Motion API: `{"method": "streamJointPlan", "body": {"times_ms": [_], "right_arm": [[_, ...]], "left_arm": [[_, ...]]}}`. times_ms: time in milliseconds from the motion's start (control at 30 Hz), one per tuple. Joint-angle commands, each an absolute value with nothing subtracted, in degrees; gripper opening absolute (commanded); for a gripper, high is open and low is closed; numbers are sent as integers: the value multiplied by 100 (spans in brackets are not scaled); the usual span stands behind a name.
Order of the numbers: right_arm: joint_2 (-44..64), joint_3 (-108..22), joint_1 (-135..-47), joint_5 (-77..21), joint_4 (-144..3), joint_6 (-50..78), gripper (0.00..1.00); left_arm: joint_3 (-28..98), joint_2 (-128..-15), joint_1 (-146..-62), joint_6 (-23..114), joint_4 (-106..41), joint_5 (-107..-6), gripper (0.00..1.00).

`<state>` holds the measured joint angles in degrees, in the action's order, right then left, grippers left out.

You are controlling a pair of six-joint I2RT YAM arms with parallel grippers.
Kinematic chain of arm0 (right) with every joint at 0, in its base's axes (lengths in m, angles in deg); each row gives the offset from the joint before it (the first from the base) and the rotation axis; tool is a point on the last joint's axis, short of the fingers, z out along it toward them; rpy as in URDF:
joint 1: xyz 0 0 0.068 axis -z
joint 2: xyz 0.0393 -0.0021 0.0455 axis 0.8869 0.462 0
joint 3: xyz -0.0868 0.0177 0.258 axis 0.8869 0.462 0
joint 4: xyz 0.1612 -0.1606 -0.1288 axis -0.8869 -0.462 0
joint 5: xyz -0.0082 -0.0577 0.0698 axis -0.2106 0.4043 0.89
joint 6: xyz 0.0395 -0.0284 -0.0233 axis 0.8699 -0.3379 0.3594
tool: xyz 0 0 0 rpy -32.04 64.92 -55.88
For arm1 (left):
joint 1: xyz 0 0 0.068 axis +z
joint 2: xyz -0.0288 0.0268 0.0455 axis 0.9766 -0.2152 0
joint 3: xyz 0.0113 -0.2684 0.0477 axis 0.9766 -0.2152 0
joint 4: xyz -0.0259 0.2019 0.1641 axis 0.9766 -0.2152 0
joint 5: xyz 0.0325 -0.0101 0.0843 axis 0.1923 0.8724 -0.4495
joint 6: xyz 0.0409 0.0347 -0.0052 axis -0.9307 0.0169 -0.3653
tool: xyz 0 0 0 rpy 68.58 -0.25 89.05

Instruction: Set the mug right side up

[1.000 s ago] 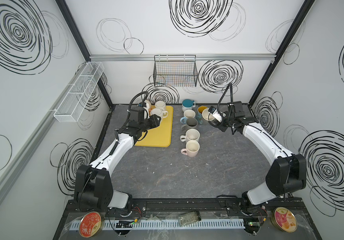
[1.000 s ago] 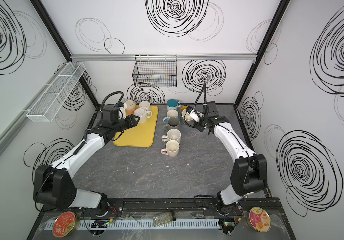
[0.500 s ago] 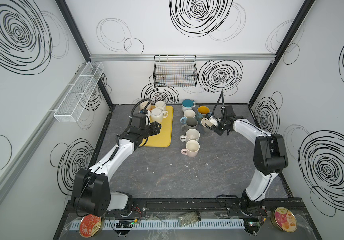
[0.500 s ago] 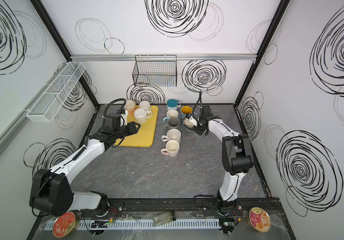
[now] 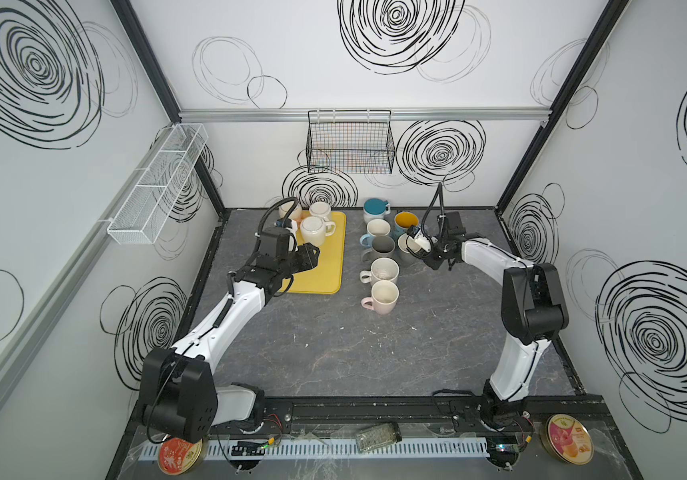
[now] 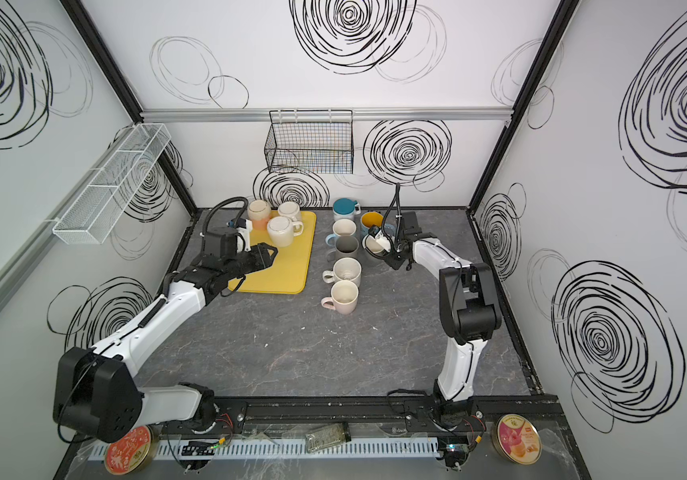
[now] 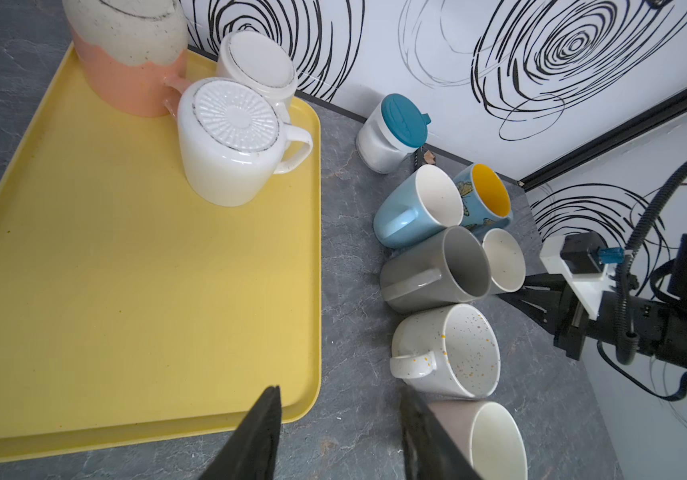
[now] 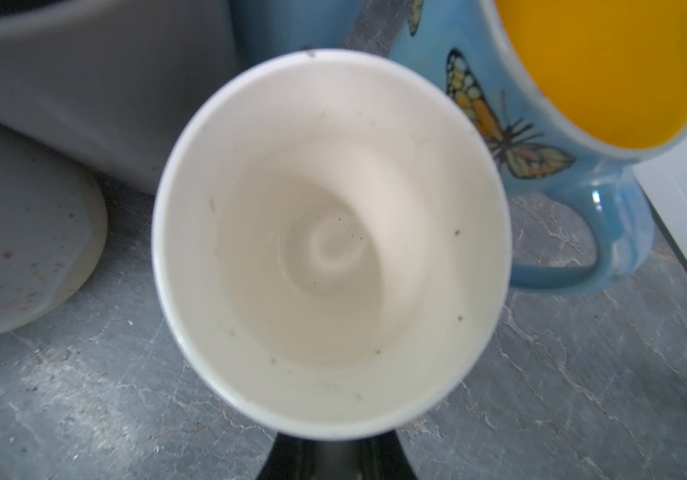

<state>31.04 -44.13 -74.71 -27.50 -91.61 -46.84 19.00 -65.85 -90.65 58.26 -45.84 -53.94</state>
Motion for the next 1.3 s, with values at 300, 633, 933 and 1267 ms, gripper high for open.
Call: {"method": "streamJointPlan", "body": {"times_ms": [300, 633, 933, 1267], "right_arm": [[3146, -5171, -7517, -2890, -9542, -4536, 45], [2310, -5042, -7576, -3113, -9601, -4441, 49], [1662, -4590, -7733, -2421, -8587, -3136, 55], [2070, -4392, -8383, -1458, -7371, -1411, 54]], "left_arm": [[2009, -6875, -8973, 5647, -4529, -5420, 50], [3206, -7648, -8926, 5032, -5009, -6278, 55], [4507, -9326, -8642, 4650, -4394, -6617, 60], [6374, -11057, -8424, 4545, -4755, -5929, 59]]}}
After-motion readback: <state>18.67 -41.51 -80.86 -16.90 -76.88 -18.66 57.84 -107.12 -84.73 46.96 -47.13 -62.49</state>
